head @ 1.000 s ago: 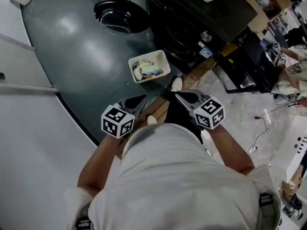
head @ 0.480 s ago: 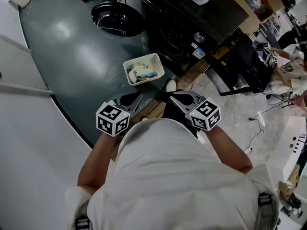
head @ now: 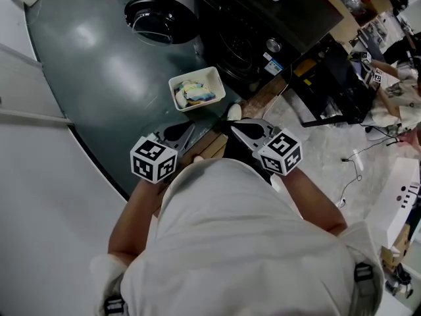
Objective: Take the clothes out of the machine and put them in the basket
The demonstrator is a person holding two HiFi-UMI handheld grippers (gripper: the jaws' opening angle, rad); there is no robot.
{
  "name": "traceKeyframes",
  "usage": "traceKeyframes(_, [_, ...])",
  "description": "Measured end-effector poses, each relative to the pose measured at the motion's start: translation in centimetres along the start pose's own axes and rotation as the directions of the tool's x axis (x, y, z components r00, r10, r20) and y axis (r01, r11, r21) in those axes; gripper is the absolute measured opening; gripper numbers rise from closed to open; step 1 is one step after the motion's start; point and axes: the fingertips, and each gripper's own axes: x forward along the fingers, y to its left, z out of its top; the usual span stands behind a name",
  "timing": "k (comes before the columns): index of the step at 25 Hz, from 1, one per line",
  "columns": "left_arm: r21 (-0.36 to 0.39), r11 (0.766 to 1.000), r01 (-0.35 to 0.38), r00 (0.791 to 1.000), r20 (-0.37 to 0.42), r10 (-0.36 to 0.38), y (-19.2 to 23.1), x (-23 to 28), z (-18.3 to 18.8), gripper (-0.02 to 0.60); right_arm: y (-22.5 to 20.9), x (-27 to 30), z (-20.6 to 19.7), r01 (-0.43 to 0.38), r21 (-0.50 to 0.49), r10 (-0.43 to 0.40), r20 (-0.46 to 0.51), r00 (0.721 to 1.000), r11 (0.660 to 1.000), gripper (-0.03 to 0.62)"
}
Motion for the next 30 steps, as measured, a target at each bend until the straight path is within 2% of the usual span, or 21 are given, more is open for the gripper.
traceKeyframes(30, [0.010,1.000,0.012,1.000,-0.020,-0.012,-0.6,-1.0,-1.3,-0.002,1.3,-0.8,-0.4,0.019,-0.038,-0.020,-0.009,1.000,0.999,0.003])
